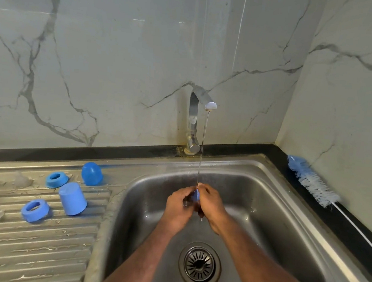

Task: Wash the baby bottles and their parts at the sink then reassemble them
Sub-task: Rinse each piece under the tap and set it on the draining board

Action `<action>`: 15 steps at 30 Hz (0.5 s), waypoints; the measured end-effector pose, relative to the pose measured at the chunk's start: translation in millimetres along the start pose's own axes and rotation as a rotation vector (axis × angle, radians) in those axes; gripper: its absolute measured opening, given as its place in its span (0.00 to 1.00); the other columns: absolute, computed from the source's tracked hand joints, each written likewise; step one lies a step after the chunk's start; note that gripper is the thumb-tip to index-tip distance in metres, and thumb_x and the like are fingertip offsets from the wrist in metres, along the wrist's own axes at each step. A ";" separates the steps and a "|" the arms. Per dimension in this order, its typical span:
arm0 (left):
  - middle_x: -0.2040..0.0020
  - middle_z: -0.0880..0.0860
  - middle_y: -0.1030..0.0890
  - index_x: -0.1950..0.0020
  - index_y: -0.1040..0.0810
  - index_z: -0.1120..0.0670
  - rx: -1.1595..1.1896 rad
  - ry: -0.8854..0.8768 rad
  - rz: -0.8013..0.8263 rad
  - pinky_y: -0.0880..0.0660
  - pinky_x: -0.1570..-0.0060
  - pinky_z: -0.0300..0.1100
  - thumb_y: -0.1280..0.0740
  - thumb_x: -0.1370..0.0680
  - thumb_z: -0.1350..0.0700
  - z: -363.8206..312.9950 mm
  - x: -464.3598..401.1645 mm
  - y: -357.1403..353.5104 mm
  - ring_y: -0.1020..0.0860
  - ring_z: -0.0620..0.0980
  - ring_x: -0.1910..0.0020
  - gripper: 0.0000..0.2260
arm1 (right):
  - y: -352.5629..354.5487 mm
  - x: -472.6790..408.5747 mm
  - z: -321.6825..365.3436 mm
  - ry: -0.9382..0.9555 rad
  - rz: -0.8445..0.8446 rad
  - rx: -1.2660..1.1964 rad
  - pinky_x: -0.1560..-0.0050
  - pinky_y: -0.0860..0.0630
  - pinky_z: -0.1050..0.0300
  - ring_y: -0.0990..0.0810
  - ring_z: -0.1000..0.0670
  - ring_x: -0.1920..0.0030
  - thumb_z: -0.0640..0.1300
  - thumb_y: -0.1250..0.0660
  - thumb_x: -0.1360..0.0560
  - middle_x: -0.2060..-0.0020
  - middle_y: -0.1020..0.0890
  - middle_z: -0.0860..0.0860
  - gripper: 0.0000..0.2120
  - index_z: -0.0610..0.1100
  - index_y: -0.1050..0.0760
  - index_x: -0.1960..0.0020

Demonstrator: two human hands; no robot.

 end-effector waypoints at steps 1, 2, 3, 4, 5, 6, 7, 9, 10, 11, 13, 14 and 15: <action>0.55 0.50 0.14 0.44 0.16 0.52 -0.007 -0.003 -0.010 0.19 0.52 0.42 0.31 0.23 0.65 -1.1 0.0 -0.3 0.16 0.48 0.56 0.12 | -0.3 -0.4 0.2 -0.011 -0.009 -0.022 0.69 0.28 0.55 0.22 0.50 0.67 0.53 0.41 0.16 0.60 0.16 0.43 0.16 0.46 0.19 0.50; 0.54 0.50 0.14 0.43 0.16 0.52 0.026 0.020 -0.040 0.18 0.50 0.45 0.30 0.23 0.64 -0.6 -1.1 2.0 0.16 0.49 0.54 0.12 | -0.9 -0.3 1.7 -0.016 0.006 -0.053 0.68 0.26 0.54 0.21 0.50 0.66 0.54 0.40 0.16 0.59 0.15 0.42 0.16 0.45 0.18 0.49; 0.52 0.51 0.14 0.42 0.17 0.52 0.091 0.056 -0.074 0.18 0.49 0.48 0.29 0.23 0.63 1.8 -2.2 4.0 0.15 0.51 0.53 0.12 | -1.4 0.6 4.5 -0.011 0.039 -0.087 0.67 0.25 0.54 0.20 0.49 0.64 0.54 0.40 0.16 0.58 0.14 0.42 0.16 0.45 0.17 0.48; 0.52 0.53 0.14 0.41 0.17 0.53 0.175 0.104 -0.098 0.18 0.49 0.49 0.29 0.23 0.63 4.2 -1.7 5.4 0.15 0.53 0.51 0.12 | -1.8 1.6 7.5 0.005 0.079 -0.120 0.65 0.24 0.54 0.19 0.48 0.63 0.53 0.39 0.16 0.56 0.14 0.41 0.16 0.44 0.17 0.47; 0.52 0.55 0.14 0.41 0.17 0.55 0.264 0.147 -0.105 0.17 0.50 0.48 0.29 0.23 0.64 4.7 -0.3 5.8 0.15 0.54 0.51 0.11 | -1.7 2.9 9.7 0.024 0.114 -0.149 0.65 0.24 0.54 0.19 0.47 0.62 0.51 0.38 0.16 0.56 0.14 0.41 0.15 0.43 0.17 0.47; 0.52 0.56 0.14 0.42 0.18 0.57 0.325 0.177 -0.109 0.18 0.52 0.45 0.29 0.22 0.65 6.3 0.1 6.3 0.15 0.54 0.52 0.10 | -1.2 3.4 10.5 0.042 0.135 -0.165 0.65 0.24 0.54 0.19 0.46 0.62 0.50 0.38 0.16 0.57 0.14 0.41 0.14 0.43 0.17 0.47; 0.53 0.57 0.14 0.42 0.18 0.58 0.369 0.193 -0.111 0.18 0.55 0.43 0.30 0.22 0.65 7.7 0.4 6.8 0.15 0.54 0.53 0.09 | -1.4 3.2 9.5 0.053 0.144 -0.168 0.66 0.24 0.54 0.19 0.46 0.63 0.50 0.37 0.17 0.59 0.14 0.41 0.14 0.42 0.17 0.47; 0.54 0.57 0.14 0.43 0.17 0.58 0.350 0.189 -0.119 0.19 0.56 0.42 0.30 0.21 0.64 9.5 0.6 7.6 0.16 0.53 0.55 0.08 | -2.8 2.5 6.3 0.054 0.132 -0.140 0.66 0.25 0.54 0.20 0.46 0.65 0.50 0.37 0.17 0.62 0.16 0.41 0.15 0.42 0.16 0.49; 0.54 0.56 0.14 0.43 0.17 0.57 0.299 0.162 -0.118 0.19 0.54 0.43 0.29 0.22 0.64 9.1 0.4 8.8 0.15 0.53 0.54 0.08 | -3.9 2.3 5.2 0.042 0.108 -0.121 0.66 0.25 0.53 0.20 0.46 0.66 0.50 0.38 0.17 0.63 0.17 0.41 0.15 0.43 0.16 0.49; 0.53 0.54 0.14 0.43 0.17 0.56 0.232 0.124 -0.113 0.19 0.52 0.44 0.28 0.24 0.65 7.8 -0.2 9.2 0.15 0.52 0.53 0.10 | -4.1 2.2 4.5 0.022 0.072 -0.099 0.66 0.25 0.53 0.20 0.47 0.66 0.51 0.38 0.17 0.63 0.16 0.42 0.15 0.43 0.16 0.49; 0.52 0.51 0.14 0.42 0.17 0.54 0.092 0.046 -0.094 0.19 0.51 0.41 0.27 0.27 0.67 3.4 -0.2 8.3 0.16 0.47 0.52 0.15 | -0.6 3.7 4.9 -0.016 -0.031 -0.058 0.67 0.23 0.55 0.17 0.47 0.64 0.54 0.38 0.17 0.60 0.15 0.44 0.15 0.45 0.17 0.49; 0.51 0.51 0.15 0.42 0.18 0.53 0.073 0.029 -0.084 0.19 0.52 0.41 0.27 0.27 0.67 1.7 1.0 6.5 0.16 0.46 0.52 0.17 | 2.1 5.0 5.9 -0.024 -0.074 -0.044 0.67 0.21 0.56 0.16 0.47 0.61 0.55 0.39 0.17 0.58 0.15 0.45 0.16 0.46 0.18 0.49; 0.51 0.51 0.15 0.42 0.18 0.53 0.091 0.026 -0.084 0.18 0.52 0.43 0.27 0.27 0.67 1.6 1.5 4.7 0.16 0.47 0.52 0.17 | 3.5 5.3 6.4 -0.027 -0.084 -0.039 0.66 0.19 0.56 0.15 0.46 0.59 0.56 0.38 0.17 0.57 0.14 0.45 0.16 0.46 0.18 0.48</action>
Point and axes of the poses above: each hand's wrist, its own x-axis away from the middle knuckle, its own y-axis out of the back of the hand, z = x × y, the point moved 6 cm from there along -x, towards the middle knuckle
